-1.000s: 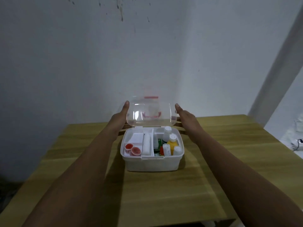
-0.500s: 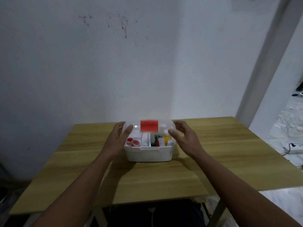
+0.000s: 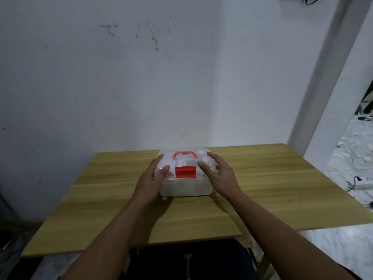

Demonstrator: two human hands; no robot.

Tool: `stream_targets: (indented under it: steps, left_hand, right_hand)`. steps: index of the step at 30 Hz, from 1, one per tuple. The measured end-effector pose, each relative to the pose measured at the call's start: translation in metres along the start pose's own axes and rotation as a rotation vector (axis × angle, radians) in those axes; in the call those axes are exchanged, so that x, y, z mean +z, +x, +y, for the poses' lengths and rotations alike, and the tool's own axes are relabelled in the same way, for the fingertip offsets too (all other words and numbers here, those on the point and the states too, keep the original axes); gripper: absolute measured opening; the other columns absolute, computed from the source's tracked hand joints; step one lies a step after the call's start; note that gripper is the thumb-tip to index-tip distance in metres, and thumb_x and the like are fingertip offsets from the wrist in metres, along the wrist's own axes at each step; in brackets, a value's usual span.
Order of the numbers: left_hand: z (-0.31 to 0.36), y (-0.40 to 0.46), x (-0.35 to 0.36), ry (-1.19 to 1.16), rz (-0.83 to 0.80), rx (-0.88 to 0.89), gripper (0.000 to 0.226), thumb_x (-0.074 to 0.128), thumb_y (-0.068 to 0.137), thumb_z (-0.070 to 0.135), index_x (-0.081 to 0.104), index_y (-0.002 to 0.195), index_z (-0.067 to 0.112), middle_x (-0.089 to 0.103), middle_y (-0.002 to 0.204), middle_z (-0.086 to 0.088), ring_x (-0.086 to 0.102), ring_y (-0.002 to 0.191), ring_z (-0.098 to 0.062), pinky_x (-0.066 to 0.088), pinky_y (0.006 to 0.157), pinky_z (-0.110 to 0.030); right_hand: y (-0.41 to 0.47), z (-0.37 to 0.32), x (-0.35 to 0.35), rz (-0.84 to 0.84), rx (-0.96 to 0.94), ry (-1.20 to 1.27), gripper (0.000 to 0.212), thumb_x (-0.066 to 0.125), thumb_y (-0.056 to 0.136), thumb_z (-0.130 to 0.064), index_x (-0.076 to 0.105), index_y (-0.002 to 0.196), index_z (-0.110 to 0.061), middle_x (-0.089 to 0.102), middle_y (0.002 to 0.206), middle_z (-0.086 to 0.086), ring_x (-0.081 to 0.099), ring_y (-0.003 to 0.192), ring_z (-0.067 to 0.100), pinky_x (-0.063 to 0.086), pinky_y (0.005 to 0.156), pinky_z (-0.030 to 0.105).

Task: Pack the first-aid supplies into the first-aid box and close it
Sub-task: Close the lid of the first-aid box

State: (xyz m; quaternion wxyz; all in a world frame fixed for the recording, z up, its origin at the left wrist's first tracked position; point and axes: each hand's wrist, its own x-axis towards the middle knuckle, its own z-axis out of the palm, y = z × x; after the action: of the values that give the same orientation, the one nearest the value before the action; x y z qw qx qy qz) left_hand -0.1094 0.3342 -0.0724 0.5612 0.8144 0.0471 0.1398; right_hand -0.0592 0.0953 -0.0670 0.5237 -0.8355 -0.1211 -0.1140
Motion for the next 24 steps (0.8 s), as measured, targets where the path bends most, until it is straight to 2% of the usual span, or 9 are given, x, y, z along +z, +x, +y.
stream_targets:
  steps: [2,4,7,9,14,17,21,24]
  left_hand:
    - [-0.002,0.000,0.002,0.020,0.011,0.007,0.055,0.057,0.093,0.060,0.039,0.145,0.056,0.041,0.156,0.007,0.045,0.125,-0.016,0.054,0.096,-0.046]
    - [-0.001,0.001,0.002,0.039,0.012,0.011,0.057,0.056,0.094,0.058,0.039,0.148,0.051,0.038,0.158,0.006,0.043,0.130,-0.019,0.054,0.092,-0.040]
    - [0.002,0.000,0.001,0.022,-0.001,-0.003,0.059,0.056,0.095,0.056,0.037,0.150,0.049,0.037,0.159,0.003,0.045,0.131,-0.023,0.057,0.090,-0.041]
    - [0.002,-0.002,0.000,0.016,-0.013,-0.012,0.064,0.060,0.091,0.059,0.036,0.150,0.051,0.038,0.158,0.002,0.048,0.128,-0.024,0.059,0.089,-0.046]
    - [0.001,-0.008,0.001,0.075,-0.038,0.035,0.099,0.074,0.067,0.073,0.028,0.152,0.050,0.042,0.155,0.002,0.050,0.130,-0.025,0.057,0.093,-0.049]
    - [-0.002,-0.006,-0.003,0.068,-0.080,0.072,0.113,0.088,0.059,0.058,0.026,0.153,0.049,0.048,0.146,0.009,0.054,0.123,-0.014,0.058,0.091,-0.037]
    - [-0.008,0.006,-0.002,0.084,-0.107,0.119,0.114,0.093,0.060,0.046,0.025,0.151,0.053,0.051,0.142,0.011,0.058,0.122,-0.012,0.059,0.091,-0.036]
    - [-0.010,0.021,-0.001,0.052,-0.160,0.108,0.113,0.093,0.067,0.029,0.023,0.151,0.056,0.051,0.139,0.015,0.059,0.120,-0.011,0.060,0.088,-0.034]
  right_hand:
    - [0.000,-0.007,0.011,0.082,0.045,0.015,0.076,0.067,0.081,-0.073,0.053,0.142,-0.029,0.057,0.146,-0.006,0.053,0.129,0.015,0.048,0.097,0.034]
    - [0.004,-0.010,0.020,0.117,0.074,0.020,0.077,0.071,0.078,-0.072,0.050,0.139,-0.029,0.057,0.142,-0.004,0.054,0.126,0.017,0.049,0.093,0.034]
    - [0.006,-0.005,0.021,0.106,0.082,0.064,0.081,0.079,0.073,-0.067,0.048,0.139,-0.031,0.056,0.141,-0.004,0.055,0.127,0.020,0.056,0.097,0.043]
    - [0.001,0.001,0.017,0.058,0.046,0.076,0.087,0.085,0.071,-0.060,0.047,0.143,-0.032,0.054,0.143,-0.005,0.055,0.126,0.018,0.056,0.097,0.040]
    - [-0.009,0.013,0.008,-0.040,-0.036,0.068,0.114,0.093,0.057,-0.061,0.038,0.152,-0.035,0.050,0.149,-0.010,0.053,0.131,0.011,0.054,0.104,0.038]
    - [-0.008,0.015,0.006,-0.063,-0.104,0.020,0.115,0.094,0.055,-0.060,0.036,0.152,-0.037,0.048,0.149,-0.012,0.052,0.131,0.008,0.053,0.102,0.033]
    - [0.002,0.019,0.008,-0.059,-0.118,-0.018,0.116,0.093,0.054,-0.064,0.036,0.152,-0.038,0.048,0.151,-0.014,0.052,0.132,0.008,0.054,0.102,0.036]
    - [0.018,0.024,0.004,-0.092,-0.106,-0.045,0.118,0.095,0.056,-0.053,0.032,0.155,-0.039,0.047,0.153,-0.015,0.051,0.132,0.007,0.050,0.102,0.032]
